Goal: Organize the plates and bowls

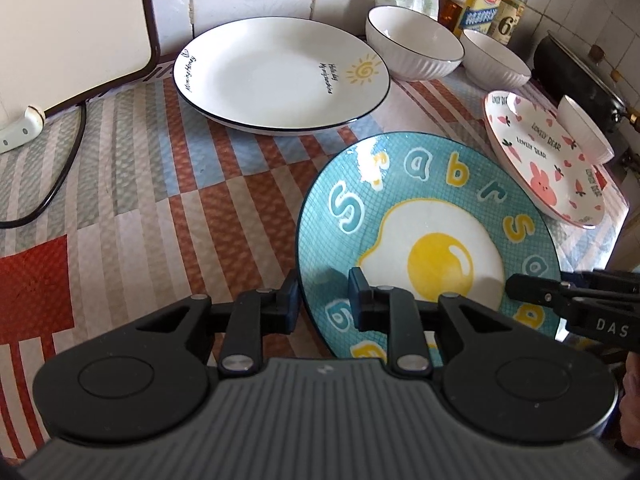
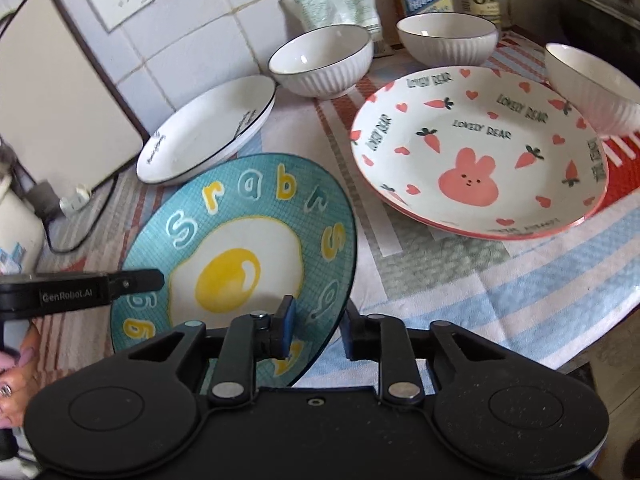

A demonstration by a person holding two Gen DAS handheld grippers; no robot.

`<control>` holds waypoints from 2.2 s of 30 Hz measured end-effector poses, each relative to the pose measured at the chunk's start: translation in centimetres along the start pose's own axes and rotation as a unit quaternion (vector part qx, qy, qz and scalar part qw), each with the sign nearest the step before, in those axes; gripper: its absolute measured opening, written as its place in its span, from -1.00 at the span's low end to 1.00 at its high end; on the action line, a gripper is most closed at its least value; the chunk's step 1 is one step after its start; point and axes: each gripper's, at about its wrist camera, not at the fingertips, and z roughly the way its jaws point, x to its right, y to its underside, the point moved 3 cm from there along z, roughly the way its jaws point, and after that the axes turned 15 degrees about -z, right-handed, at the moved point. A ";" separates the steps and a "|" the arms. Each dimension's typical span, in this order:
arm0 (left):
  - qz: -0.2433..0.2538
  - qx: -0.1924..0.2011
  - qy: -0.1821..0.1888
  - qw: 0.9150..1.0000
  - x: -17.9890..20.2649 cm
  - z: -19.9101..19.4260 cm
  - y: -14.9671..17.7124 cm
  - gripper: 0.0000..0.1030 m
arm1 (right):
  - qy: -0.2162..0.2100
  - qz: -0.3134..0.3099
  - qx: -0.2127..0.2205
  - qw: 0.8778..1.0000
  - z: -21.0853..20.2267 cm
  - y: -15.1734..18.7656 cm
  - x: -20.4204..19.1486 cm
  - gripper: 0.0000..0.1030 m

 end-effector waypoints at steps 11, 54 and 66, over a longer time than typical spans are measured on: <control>0.018 -0.029 -0.027 0.999 1.1 -4.9 0.3 -0.19 | 0.031 -0.013 -0.029 0.999 -5.4 -0.2 -1.4 0.07; 0.101 0.029 0.019 0.994 23.2 -10.5 -3.8 0.27 | 0.015 -0.162 0.127 0.978 -18.3 -4.8 12.5 0.42; 0.103 -0.027 -0.040 0.993 22.6 0.6 -4.8 0.24 | 0.001 -0.078 0.095 0.992 -9.1 -3.2 18.2 0.34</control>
